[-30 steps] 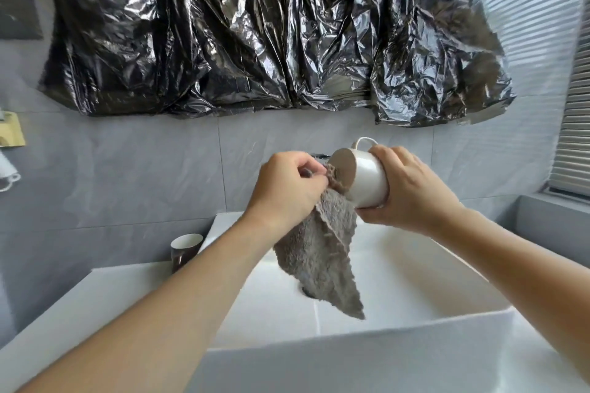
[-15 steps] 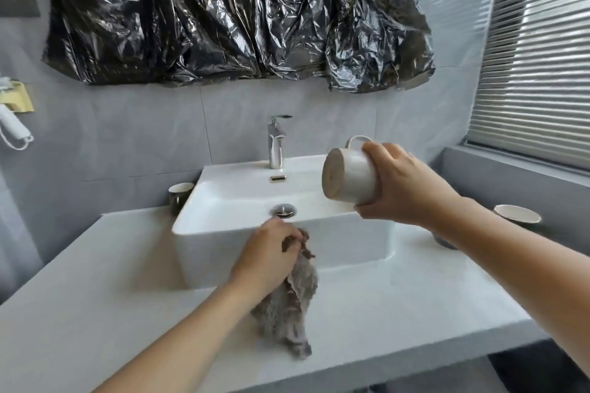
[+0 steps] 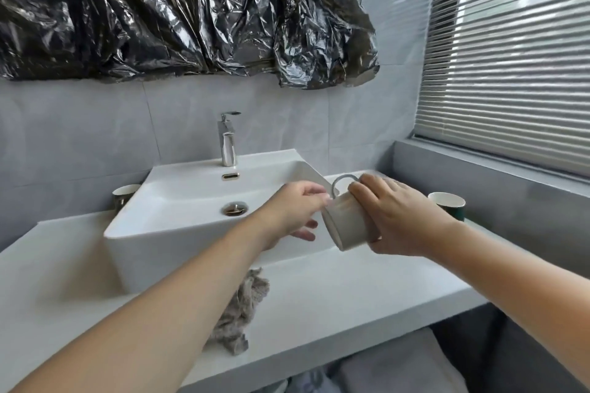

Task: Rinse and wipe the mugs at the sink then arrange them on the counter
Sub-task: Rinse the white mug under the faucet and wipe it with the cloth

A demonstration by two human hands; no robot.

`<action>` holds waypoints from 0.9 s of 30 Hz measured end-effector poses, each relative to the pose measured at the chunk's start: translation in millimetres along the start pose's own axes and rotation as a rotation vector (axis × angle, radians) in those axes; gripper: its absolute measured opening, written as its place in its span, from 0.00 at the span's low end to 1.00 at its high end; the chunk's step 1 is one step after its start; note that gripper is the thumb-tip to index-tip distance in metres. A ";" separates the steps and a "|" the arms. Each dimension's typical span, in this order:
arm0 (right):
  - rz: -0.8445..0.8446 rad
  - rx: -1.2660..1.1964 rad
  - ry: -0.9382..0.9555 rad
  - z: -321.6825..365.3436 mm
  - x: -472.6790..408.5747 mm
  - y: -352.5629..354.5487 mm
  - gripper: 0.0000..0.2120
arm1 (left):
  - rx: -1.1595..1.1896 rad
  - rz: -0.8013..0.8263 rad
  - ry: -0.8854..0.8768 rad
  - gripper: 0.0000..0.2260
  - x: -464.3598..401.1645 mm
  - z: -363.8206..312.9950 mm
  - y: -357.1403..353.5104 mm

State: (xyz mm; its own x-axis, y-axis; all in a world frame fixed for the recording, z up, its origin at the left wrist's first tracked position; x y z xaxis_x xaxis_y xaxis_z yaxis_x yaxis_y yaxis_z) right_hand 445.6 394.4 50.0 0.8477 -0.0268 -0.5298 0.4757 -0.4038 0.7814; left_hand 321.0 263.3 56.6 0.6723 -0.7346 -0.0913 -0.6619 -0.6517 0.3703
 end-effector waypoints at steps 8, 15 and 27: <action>0.092 0.170 0.116 -36.0 24.7 -25.0 0.33 | -0.096 0.088 0.009 0.08 -36.6 3.8 -65.4; 0.118 0.122 0.071 -66.2 48.1 -65.5 0.40 | -0.270 -0.006 -0.091 0.09 -60.8 22.9 -105.5; 0.119 -1.133 -1.111 -107.8 70.8 -115.4 0.29 | -0.008 -0.116 -0.105 0.08 -90.7 69.6 -157.5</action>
State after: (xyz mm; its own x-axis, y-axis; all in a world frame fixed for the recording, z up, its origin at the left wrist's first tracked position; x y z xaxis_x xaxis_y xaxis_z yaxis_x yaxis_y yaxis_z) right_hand 476.0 537.7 -42.2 0.5472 -0.8367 -0.0208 0.7732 0.4958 0.3955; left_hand 341.2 419.5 -57.8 0.7057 -0.6702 -0.2299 -0.5785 -0.7324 0.3592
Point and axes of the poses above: each hand's wrist, its own x-axis away from the middle knuckle, its own y-axis out of the back of the hand, z = x × y, the point moved 4 cm from there along -x, towards the middle knuckle, and after that the axes turned 8 degrees about -z, right-handed, at the moved point
